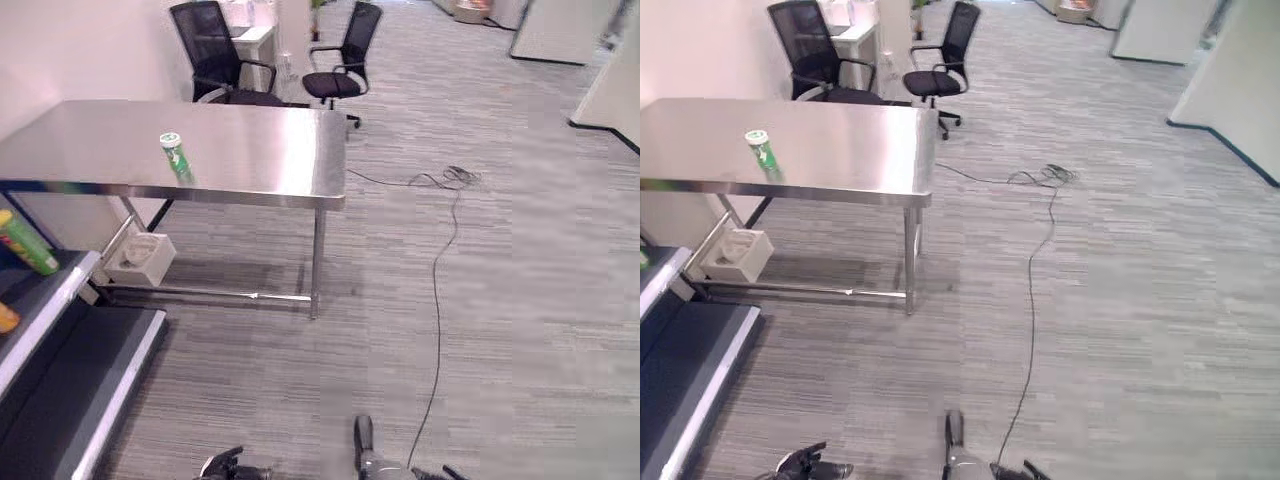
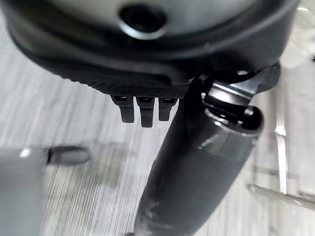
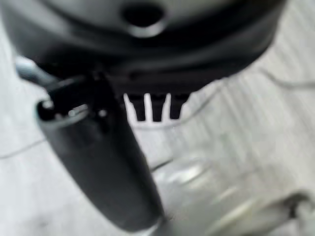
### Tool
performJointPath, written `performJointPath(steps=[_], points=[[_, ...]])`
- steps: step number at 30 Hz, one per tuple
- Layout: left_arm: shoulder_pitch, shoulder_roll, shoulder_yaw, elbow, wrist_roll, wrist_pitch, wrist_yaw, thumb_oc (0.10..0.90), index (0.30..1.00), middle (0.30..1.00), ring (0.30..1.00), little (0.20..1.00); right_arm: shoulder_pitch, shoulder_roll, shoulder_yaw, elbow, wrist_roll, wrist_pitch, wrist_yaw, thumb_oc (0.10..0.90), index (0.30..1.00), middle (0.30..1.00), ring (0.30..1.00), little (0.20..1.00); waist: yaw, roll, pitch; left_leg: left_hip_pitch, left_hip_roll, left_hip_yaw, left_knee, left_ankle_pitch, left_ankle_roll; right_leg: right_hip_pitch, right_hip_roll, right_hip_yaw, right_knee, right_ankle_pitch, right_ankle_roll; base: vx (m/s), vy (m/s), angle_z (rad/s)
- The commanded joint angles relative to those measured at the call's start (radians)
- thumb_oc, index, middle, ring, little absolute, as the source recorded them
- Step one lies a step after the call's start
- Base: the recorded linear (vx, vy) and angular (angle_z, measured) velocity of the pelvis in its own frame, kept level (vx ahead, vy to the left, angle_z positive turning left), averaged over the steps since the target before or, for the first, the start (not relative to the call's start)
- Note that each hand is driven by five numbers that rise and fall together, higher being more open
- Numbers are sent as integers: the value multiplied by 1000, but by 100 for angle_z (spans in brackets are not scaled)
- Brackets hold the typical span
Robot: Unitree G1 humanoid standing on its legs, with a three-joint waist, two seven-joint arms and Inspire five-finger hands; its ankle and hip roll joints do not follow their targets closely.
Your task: Put the goods on the table back onto the shelves and tidy them up.
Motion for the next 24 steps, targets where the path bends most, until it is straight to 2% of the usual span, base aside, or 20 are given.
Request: performJointPath(steps=[1, 2, 4, 6, 7, 9, 11, 12, 13, 14, 15, 16, 18, 19, 22, 23, 24], points=[[22, -28, -21, -39, 44, -34, -1, 800, 900, 900, 900, 900, 17, -23, -10, 24, 4, -8, 3, 800, 900, 900, 900, 900, -18, 23, -36, -81, -121, 123, 68, 17, 16, 168, 15, -35, -47, 89, -50, 333, -143, 138], [23, -29, -21, -39, 44, -34, -1, 800, 900, 900, 900, 900, 17, -23, -10, 24, 4, -8, 3, 800, 900, 900, 900, 900, -19, 24, -36, -82, -120, 122, 70, 16, 16, 169, 15, -36, -47, 89, -51, 223, -132, 76], [19, -49, -49, -53, 43, -34, -5, 800, 900, 900, 900, 900, 9, -43, -32, 36, 11, -16, -8, 800, 900, 900, 900, 900, -21, 12, -38, -196, -118, 133, 314, 55, -39, 240, -1, -91, -92, 89, -69, 170, -151, 55], [14, -42, -79, -85, 67, -34, -1, 800, 900, 900, 900, 900, -9, -59, -23, 16, 12, -22, -14, 800, 900, 900, 900, 900, -11, -3, -28, -281, -97, 162, 480, 88, -59, 285, -10, -121, -115, 77, -88, 129, -114, 61], [12, -40, -86, -94, 72, -35, 2, 800, 900, 900, 900, 900, -16, -65, -16, 5, 11, -23, -17, 800, 900, 900, 900, 900, -5, -7, -24, -307, -85, 172, 525, 96, -60, 301, -13, -130, -120, 67, -95, 150, -68, 46], [8, -39, -87, -98, 74, -34, 5, 800, 900, 900, 900, 900, -33, -79, -6, -37, 12, -29, -19, 800, 900, 900, 900, 900, 2, -11, -26, -329, -37, 222, 499, 105, -56, 333, -25, -153, -137, 48, -96, 163, 13, 18], [12, -39, -80, -91, 78, -33, 2, 800, 900, 900, 900, 900, -45, -88, 5, -74, 9, -36, -19, 800, 900, 900, 900, 900, 9, -13, -37, -320, 6, 250, 387, 94, -52, 350, -40, -169, -147, 33, -86, 201, 89, 20], [16, -41, -82, -87, 90, -33, -1, 800, 900, 900, 900, 900, -55, -96, 13, -97, 2, -42, -17, 800, 900, 900, 900, 900, 14, -9, -44, -324, 32, 251, 302, 111, -58, 354, -46, -176, -149, 24, -80, 161, 86, 13], [16, -41, -82, -87, 90, -33, -1, 800, 900, 900, 900, 900, -54, -96, 13, -98, 2, -41, -17, 800, 900, 900, 900, 900, 14, -9, -43, -318, 31, 252, 295, 114, -59, 357, -47, -176, -149, 22, -80, 144, 106, 11], [17, -43, -88, -86, 97, -32, 0, 800, 900, 900, 900, 900, -63, -99, 17, -115, -5, -46, -19, 800, 900, 900, 900, 900, 17, 1, -47, -314, 52, 246, 223, 148, -71, 357, -48, -180, -147, 16, -76, 198, 212, 8], [18, -51, -111, -86, 122, -33, 1, 800, 900, 900, 900, 900, -75, -103, 29, -137, -25, -52, -24, 800, 900, 900, 900, 900, 23, 28, -48, -340, 119, 220, 99, 265, -101, 365, -47, -179, -142, -9, -75, 195, 209, 8], [18, -51, -111, -86, 122, -33, 2, 800, 900, 900, 900, 900, -74, -103, 29, -137, -25, -52, -24, 800, 900, 900, 900, 900, 22, 29, -47, -335, 120, 221, 91, 269, -102, 366, -46, -179, -141, -10, -76, 239, 255, 5], [13, -52, -130, -96, 127, -36, 10, 800, 900, 900, 900, 900, -79, -102, 39, -144, -40, -55, -35, 800, 900, 900, 900, 900, 32, 43, -38, -373, 178, 206, 22, 323, -121, 390, -58, -176, -136, -41, -71, 252, 279, 11], [13, -55, -130, -95, 113, -35, 14, 800, 900, 900, 900, 900, -73, -95, 36, -127, -46, -49, -39, 800, 900, 900, 900, 900, 40, 60, -35, -399, 221, 180, 4, 347, -143, 415, -68, -164, -132, -70, -64, 244, 295, 21], [14, -54, -121, -86, 100, -36, 17, 800, 900, 900, 900, 900, -64, -89, 29, -108, -46, -42, -38, 800, 900, 900, 900, 900, 43, 76, -36, -397, 238, 172, 4, 365, -160, 451, -84, -147, -133, -87, -52, 304, 394, 0], [14, -53, -106, -69, 100, -33, 12, 800, 900, 900, 900, 900, -55, -77, 16, -84, -47, -29, -29, 800, 900, 900, 900, 900, 41, 91, -52, -388, 233, 167, 21, 353, -163, 484, -114, -120, -137, -87, -30, 573, 911, -20], [-15, -35, -132, -69, 132, -33, 9, 800, 900, 900, 900, 900, -40, -60, -21, -49, -23, -13, -22, 800, 900, 900, 900, 900, 28, 70, -66, -428, 165, 185, 103, 298, -143, 474, -201, -96, -109, -54, -6, 623, 1180, -34]])
